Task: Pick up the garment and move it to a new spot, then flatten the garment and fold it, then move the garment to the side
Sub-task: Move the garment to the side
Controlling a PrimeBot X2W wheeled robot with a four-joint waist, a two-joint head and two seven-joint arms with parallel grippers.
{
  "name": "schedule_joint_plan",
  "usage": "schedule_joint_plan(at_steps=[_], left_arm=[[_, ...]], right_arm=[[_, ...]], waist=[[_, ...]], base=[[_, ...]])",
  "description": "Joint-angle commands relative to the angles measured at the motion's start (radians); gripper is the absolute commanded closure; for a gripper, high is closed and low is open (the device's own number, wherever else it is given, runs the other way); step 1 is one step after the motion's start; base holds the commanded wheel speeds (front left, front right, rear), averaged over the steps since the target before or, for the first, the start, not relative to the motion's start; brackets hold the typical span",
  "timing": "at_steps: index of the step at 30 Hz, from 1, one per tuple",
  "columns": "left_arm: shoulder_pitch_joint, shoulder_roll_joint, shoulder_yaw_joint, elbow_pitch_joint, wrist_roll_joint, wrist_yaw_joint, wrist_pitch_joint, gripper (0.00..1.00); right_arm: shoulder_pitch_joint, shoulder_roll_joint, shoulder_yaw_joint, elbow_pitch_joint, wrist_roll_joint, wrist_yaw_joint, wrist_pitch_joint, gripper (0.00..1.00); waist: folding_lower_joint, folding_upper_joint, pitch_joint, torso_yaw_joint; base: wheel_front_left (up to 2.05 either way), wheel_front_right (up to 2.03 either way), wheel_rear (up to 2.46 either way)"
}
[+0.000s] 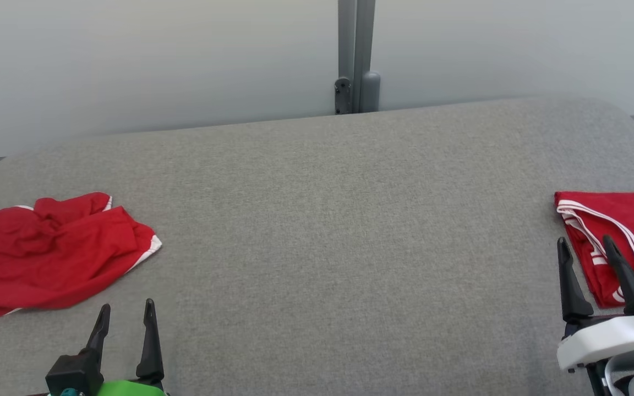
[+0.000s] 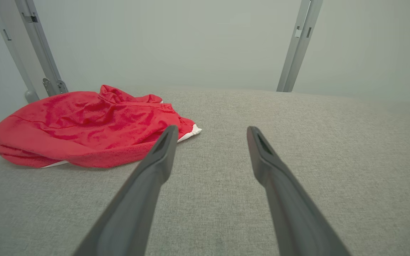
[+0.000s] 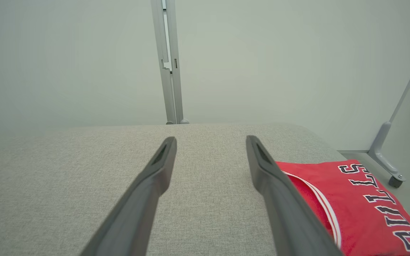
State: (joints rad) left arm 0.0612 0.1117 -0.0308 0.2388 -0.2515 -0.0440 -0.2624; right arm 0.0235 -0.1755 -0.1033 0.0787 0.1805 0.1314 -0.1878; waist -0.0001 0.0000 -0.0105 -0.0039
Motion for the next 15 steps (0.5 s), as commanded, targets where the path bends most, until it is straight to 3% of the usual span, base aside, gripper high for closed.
schedule_joint_plan(at_steps=[1,8,15], left_arm=[[0.017,0.007,0.004,0.004,0.012,-0.007,-0.003,0.0],[0.039,-0.012,0.019,0.02,0.033,-0.035,-0.003,0.0],[0.045,-0.031,0.021,0.029,0.038,-0.055,-0.003,0.0]], right_arm=[[0.028,0.006,0.004,0.002,-0.009,-0.001,-0.01,0.0],[0.106,0.055,0.005,0.048,-0.03,-0.001,-0.037,0.0],[0.141,0.086,-0.001,0.074,-0.05,-0.002,-0.057,0.0]], waist=[[0.0001,0.0,-0.078,0.084],[0.0001,0.0,-0.102,0.115],[0.0001,0.0,-0.102,0.103]], base=[[0.0,0.0,0.0],[0.0,0.0,0.0],[0.0,0.0,0.0]])
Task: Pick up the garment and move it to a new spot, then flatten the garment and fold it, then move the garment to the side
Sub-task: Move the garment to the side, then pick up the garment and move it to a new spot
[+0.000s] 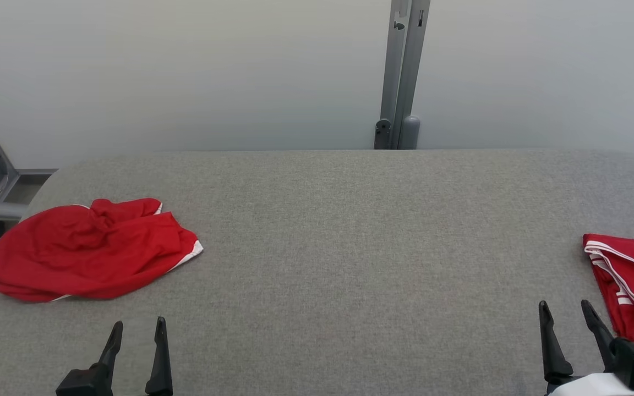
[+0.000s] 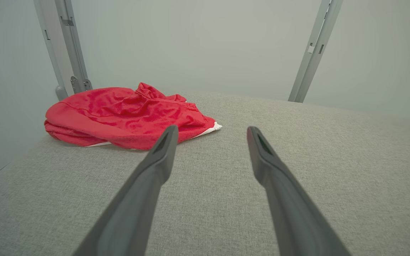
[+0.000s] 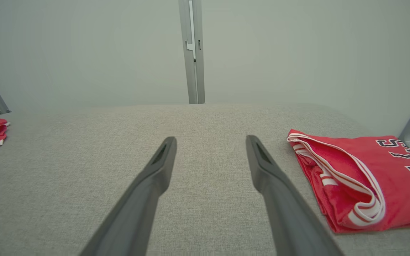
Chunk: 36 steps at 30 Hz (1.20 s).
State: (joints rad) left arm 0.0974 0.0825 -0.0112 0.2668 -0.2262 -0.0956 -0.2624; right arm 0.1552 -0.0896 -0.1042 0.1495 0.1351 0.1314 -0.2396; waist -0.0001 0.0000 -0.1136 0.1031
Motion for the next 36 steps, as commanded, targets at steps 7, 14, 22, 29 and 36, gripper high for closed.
schedule_joint_plan(at_steps=[7,14,22,29,36], left_arm=[[-0.005,-0.015,0.003,0.006,0.024,-0.016,-0.003,0.0],[-0.004,-0.021,0.012,0.002,0.03,-0.021,-0.003,0.0],[-0.009,-0.025,0.018,0.004,0.032,-0.025,-0.003,0.0],[-0.007,-0.028,0.036,0.004,0.029,-0.019,-0.003,0.0],[0.004,-0.026,0.067,-0.005,0.042,-0.015,-0.003,0.0]], right_arm=[[0.002,0.012,0.005,0.019,-0.011,-0.002,-0.016,0.0],[-0.003,0.015,0.005,0.022,-0.015,-0.002,-0.02,0.0],[0.017,0.017,0.0,0.023,-0.016,-0.001,-0.02,0.0],[0.014,0.022,0.014,0.019,-0.01,-0.002,-0.022,0.0],[-0.008,0.027,0.043,0.03,-0.006,-0.002,-0.025,0.0]], waist=[[0.0001,0.0,0.005,-0.017],[0.0001,0.0,0.01,-0.021],[0.0001,0.0,0.009,0.014],[0.0001,0.0,0.005,0.113],[0.0001,0.0,0.0,0.231]], base=[[0.0,0.0,0.0],[0.0,0.0,0.0],[0.0,0.0,0.0],[0.0,0.0,0.0],[0.0,0.0,0.0]])
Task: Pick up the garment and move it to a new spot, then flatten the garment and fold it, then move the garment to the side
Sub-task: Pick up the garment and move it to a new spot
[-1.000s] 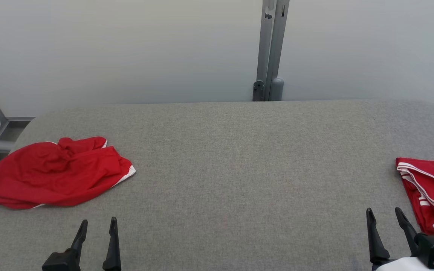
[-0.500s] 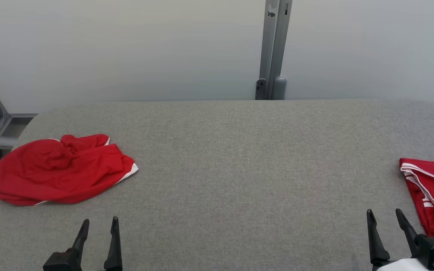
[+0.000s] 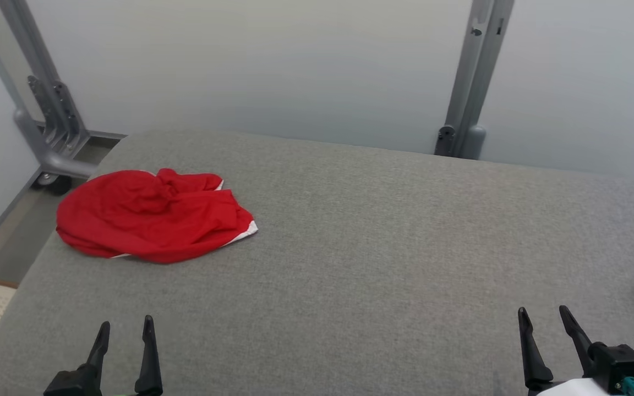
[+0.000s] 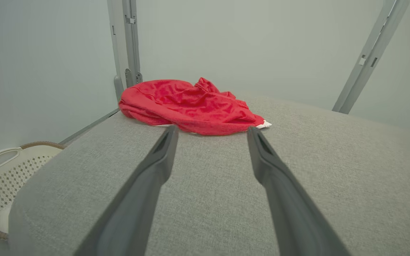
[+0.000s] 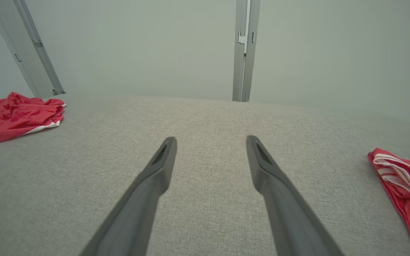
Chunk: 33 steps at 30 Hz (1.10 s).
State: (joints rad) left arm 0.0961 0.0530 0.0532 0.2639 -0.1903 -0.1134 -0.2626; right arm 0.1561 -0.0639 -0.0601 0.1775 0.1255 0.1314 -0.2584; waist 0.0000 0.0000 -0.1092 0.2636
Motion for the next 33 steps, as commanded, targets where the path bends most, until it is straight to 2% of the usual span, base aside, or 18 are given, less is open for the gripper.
schedule_joint_plan(at_steps=[1,6,11,21,33], left_arm=[[0.006,0.005,0.007,-0.003,0.007,0.003,-0.002,0.0],[0.013,0.01,0.029,-0.01,0.015,0.003,-0.001,0.0],[0.025,0.008,0.075,-0.045,0.001,0.009,-0.001,0.0],[0.06,-0.001,0.119,-0.107,-0.018,0.035,-0.001,0.0],[0.019,-0.003,0.124,-0.081,-0.014,0.046,-0.001,0.0]], right_arm=[[-0.011,0.002,0.004,0.003,0.004,-0.001,-0.006,0.0],[-0.02,0.006,0.026,0.012,0.01,-0.002,-0.007,0.0],[-0.068,0.005,0.077,0.026,0.007,-0.001,-0.007,0.0],[-0.146,-0.015,0.144,0.069,0.025,-0.002,-0.007,0.0],[-0.127,-0.019,0.135,0.059,0.029,-0.002,-0.007,0.0]], waist=[[0.0,0.0,-0.005,0.085],[0.0,0.0,-0.006,0.163],[0.0,0.0,0.028,0.201],[0.0,0.0,0.058,0.223],[0.0,0.0,0.062,0.224]], base=[[0.0,0.0,0.0],[0.0,0.0,0.0],[0.0,0.0,0.0],[0.0,0.0,0.0],[0.0,0.0,0.0]])
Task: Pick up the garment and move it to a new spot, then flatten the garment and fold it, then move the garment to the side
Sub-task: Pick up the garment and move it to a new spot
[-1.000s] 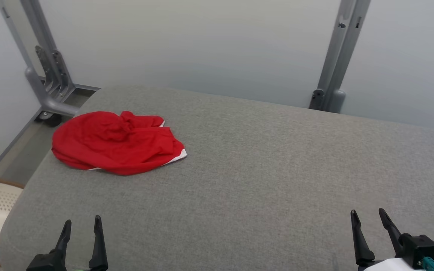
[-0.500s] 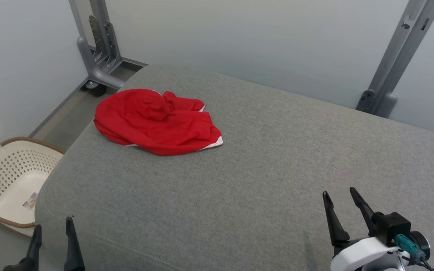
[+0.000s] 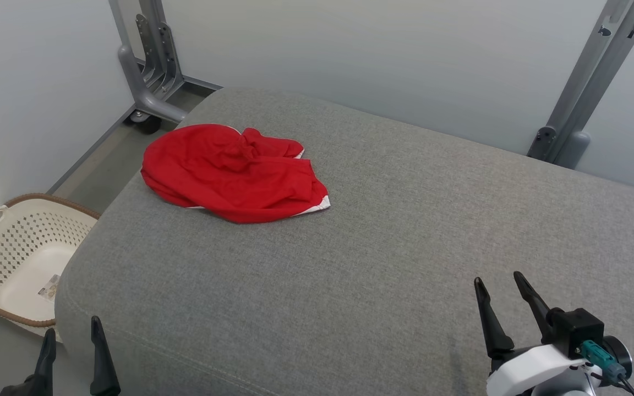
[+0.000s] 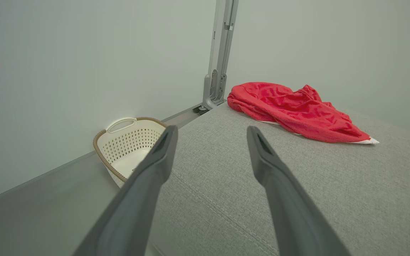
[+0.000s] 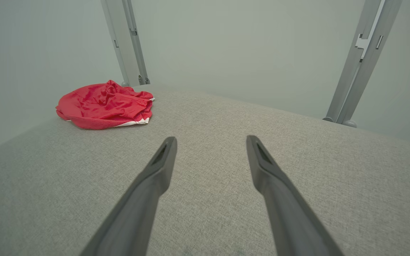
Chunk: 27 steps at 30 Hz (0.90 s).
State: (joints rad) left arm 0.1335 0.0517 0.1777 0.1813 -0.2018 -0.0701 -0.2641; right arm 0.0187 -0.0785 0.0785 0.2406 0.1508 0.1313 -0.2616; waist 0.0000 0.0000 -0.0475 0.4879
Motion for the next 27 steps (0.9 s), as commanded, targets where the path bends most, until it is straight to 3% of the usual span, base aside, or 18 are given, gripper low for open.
schedule_joint_plan(at_steps=[1,8,19,27], left_arm=[[-0.028,-0.001,0.0,0.012,0.0,0.002,0.0,0.0],[-0.208,0.054,-0.045,0.175,0.01,-0.026,0.038,0.0],[-0.621,0.151,-0.042,0.381,-0.117,-0.053,0.217,0.0],[-0.867,0.226,-0.013,0.472,-0.309,-0.06,0.431,0.0]], right_arm=[[0.017,-0.004,-0.007,-0.006,0.002,-0.001,-0.004,0.0],[0.068,0.003,-0.052,-0.047,-0.017,-0.001,-0.004,0.0],[-0.033,-0.068,-0.022,-0.197,-0.055,-0.001,0.072,0.0],[-0.111,-0.097,0.003,-0.268,-0.056,-0.001,0.097,0.0]], waist=[[0.0,0.0,0.0,0.0],[0.0,0.0,0.014,0.005],[0.0,0.0,0.281,-0.171],[0.0,0.0,0.444,-0.28]], base=[[0.0,0.0,0.0],[0.0,0.0,0.0],[0.0,0.0,0.0],[0.0,0.0,0.0]])
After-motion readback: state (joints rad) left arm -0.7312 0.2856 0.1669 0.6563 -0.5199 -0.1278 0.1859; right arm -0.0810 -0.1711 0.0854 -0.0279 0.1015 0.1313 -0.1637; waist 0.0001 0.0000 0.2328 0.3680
